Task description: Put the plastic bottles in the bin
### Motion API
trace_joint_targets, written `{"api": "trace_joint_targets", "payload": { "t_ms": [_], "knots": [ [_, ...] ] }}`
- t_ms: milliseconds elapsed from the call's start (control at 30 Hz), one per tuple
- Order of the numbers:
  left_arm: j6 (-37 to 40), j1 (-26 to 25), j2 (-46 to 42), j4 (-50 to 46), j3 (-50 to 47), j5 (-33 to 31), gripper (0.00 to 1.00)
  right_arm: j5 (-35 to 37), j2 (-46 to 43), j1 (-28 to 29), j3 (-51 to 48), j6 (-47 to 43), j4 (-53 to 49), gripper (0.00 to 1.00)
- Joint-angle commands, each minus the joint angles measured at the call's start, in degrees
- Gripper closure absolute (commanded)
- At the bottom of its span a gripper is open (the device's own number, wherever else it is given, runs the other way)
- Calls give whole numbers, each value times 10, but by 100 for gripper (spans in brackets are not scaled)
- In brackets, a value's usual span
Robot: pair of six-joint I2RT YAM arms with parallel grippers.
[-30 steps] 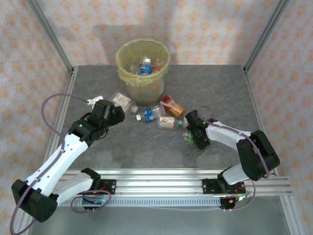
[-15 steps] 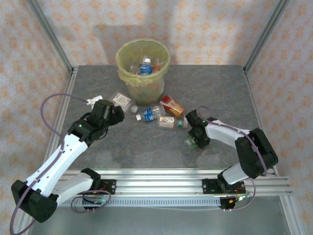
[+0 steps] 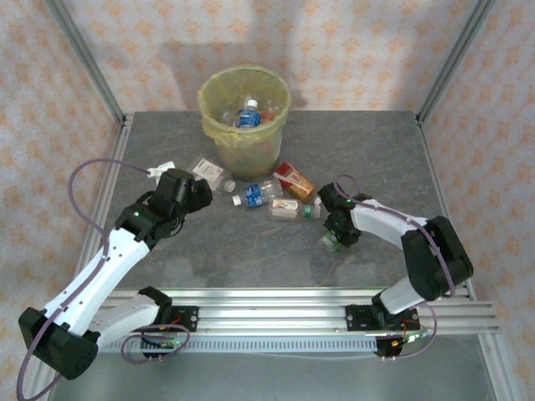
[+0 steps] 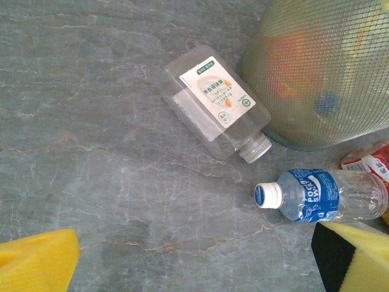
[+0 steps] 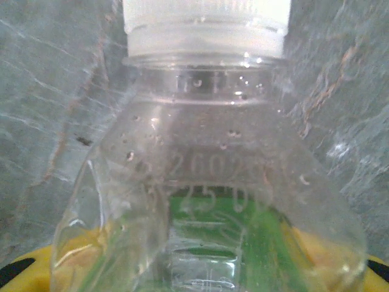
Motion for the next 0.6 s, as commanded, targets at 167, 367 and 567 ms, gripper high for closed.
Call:
{"api": "trace_joint_targets", "payload": {
  "t_ms": [167, 367, 567],
  "knots": [
    [7, -7, 17, -1, 20, -17, 0, 78, -73, -2, 96, -112, -117, 74],
    [4, -7, 19, -1, 21, -18, 0, 82, -92, -2, 188, -181, -160, 75],
    [2, -7, 19, -5, 19, -22, 0, 47, -53, -2, 328, -258, -180, 75]
  ]
}}
